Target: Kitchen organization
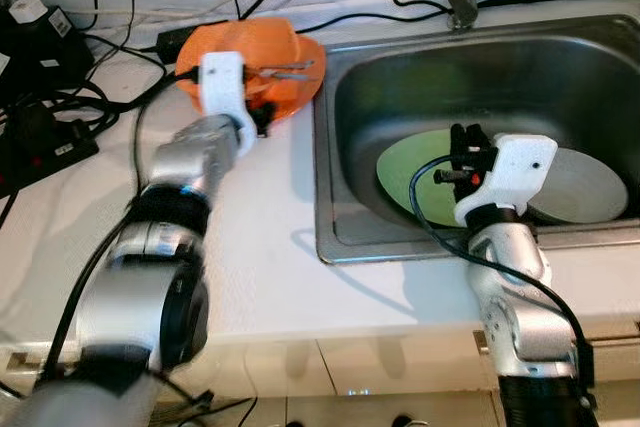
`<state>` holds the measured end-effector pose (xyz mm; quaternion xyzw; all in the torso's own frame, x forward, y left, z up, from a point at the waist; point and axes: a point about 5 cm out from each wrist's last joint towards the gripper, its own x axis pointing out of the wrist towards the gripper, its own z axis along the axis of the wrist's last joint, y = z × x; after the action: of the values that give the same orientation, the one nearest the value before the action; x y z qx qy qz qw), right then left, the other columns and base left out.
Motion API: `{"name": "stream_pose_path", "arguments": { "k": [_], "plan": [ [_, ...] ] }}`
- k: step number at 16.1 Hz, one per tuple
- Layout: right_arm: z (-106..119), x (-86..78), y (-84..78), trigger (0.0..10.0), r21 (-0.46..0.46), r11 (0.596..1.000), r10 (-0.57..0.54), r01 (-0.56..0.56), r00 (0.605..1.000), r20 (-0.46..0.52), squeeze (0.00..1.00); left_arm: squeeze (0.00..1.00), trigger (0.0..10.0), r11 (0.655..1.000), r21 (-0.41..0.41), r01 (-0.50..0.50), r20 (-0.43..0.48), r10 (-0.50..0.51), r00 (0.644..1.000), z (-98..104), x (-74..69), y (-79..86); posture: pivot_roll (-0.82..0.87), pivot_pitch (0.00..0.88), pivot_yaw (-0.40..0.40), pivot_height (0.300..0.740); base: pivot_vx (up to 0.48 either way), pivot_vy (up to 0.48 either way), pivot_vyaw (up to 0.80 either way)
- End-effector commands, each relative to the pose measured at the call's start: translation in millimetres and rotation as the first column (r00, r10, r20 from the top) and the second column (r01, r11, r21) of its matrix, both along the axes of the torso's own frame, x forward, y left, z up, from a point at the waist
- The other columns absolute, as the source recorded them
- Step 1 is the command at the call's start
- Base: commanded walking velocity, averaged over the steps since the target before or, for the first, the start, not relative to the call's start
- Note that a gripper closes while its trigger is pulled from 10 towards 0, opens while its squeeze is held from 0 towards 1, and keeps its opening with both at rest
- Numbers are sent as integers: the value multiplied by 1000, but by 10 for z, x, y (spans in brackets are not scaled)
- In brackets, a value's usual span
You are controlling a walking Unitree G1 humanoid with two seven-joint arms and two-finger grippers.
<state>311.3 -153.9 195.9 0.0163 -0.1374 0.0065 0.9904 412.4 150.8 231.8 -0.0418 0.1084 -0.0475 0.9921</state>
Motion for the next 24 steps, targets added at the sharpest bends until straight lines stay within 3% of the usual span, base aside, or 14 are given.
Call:
{"name": "stream_pose_path", "arguments": {
  "k": [1,3,7,10,14,19,24],
  "plan": [
    [-214,46,-44,10000,13,1000,-4,5,996,-90,0,0,10000,999,4,-38,-60,38,998,-108,-78,96,19,119,142,740,0,0,0],
    [-190,88,-32,10000,14,1000,3,-2,997,-80,0,0,10000,999,7,-41,-60,41,997,-115,-180,111,28,111,140,740,0,0,0],
    [-180,155,2,10000,17,1000,15,-14,998,-66,0,0,10000,999,1,-50,-95,50,994,-151,-515,100,49,89,138,740,0,0,0],
    [-180,183,2,10000,19,1000,17,-16,998,-61,0,0,10000,999,0,-46,-105,46,993,-150,-667,87,60,81,137,740,0,0,0],
    [-178,209,31,10000,23,999,26,-25,998,-51,0,0,10000,995,77,-58,101,50,994,153,-788,22,61,77,130,740,0,0,0],
    [-198,180,36,10000,24,999,28,-27,998,-49,0,0,10000,995,99,-22,86,14,996,73,-710,-29,47,92,133,740,0,0,0],
    [-240,96,19,10000,25,1000,17,-16,998,-60,0,0,10000,997,76,24,44,-27,999,-114,-356,-152,12,133,141,740,0,0,0]
  ]
}}
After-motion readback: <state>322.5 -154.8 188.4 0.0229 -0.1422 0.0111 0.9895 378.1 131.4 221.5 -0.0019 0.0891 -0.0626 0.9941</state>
